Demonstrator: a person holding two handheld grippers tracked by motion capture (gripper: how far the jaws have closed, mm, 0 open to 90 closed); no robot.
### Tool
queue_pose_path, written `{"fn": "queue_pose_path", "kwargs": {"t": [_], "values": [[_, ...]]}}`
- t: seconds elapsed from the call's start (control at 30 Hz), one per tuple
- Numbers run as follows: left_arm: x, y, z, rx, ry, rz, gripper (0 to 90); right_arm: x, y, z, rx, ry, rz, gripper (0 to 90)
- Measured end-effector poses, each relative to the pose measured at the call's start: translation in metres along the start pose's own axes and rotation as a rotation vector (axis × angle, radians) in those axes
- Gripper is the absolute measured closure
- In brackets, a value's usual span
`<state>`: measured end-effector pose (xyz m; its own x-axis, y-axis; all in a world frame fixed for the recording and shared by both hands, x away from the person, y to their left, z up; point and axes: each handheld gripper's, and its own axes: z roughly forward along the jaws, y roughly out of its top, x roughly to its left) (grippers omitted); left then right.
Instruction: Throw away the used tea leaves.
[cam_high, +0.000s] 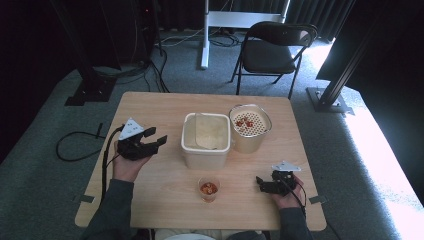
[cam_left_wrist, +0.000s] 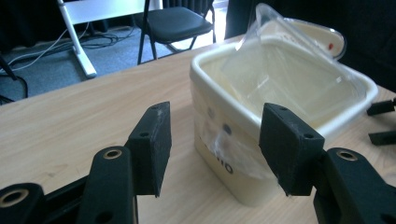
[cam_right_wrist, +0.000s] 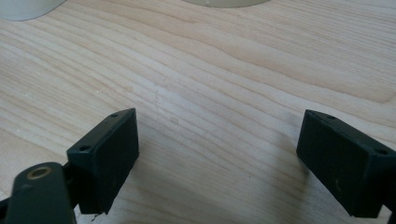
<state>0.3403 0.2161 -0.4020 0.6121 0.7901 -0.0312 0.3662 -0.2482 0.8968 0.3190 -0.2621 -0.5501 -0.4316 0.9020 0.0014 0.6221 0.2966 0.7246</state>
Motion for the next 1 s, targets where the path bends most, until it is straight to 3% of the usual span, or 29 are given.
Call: {"fn": "queue_pose_path", "kwargs": {"t": [0.17, 0.3, 0.5, 0.7, 1.0], "values": [[-0.006, -0.018, -0.002, 0.015, -0.024, 0.002, 44.7, 0.005, 0.001, -0.002, 0.016, -0.002, 0.007, 13.9], [-0.011, -0.032, -0.001, 0.029, -0.039, 0.004, 44.7, 0.012, 0.002, -0.006, -0.011, 0.022, -0.028, 16.1], [-0.013, -0.045, 0.001, 0.048, -0.034, -0.001, 44.6, 0.036, 0.009, -0.012, -0.094, 0.123, -0.095, 16.9], [-0.006, -0.053, 0.002, 0.062, -0.018, -0.015, 44.5, 0.06, 0.014, -0.013, -0.144, 0.229, -0.144, 16.7], [0.004, -0.066, 0.002, 0.086, 0.01, -0.048, 44.6, 0.087, 0.021, -0.017, -0.209, 0.338, -0.215, 14.2]]}}
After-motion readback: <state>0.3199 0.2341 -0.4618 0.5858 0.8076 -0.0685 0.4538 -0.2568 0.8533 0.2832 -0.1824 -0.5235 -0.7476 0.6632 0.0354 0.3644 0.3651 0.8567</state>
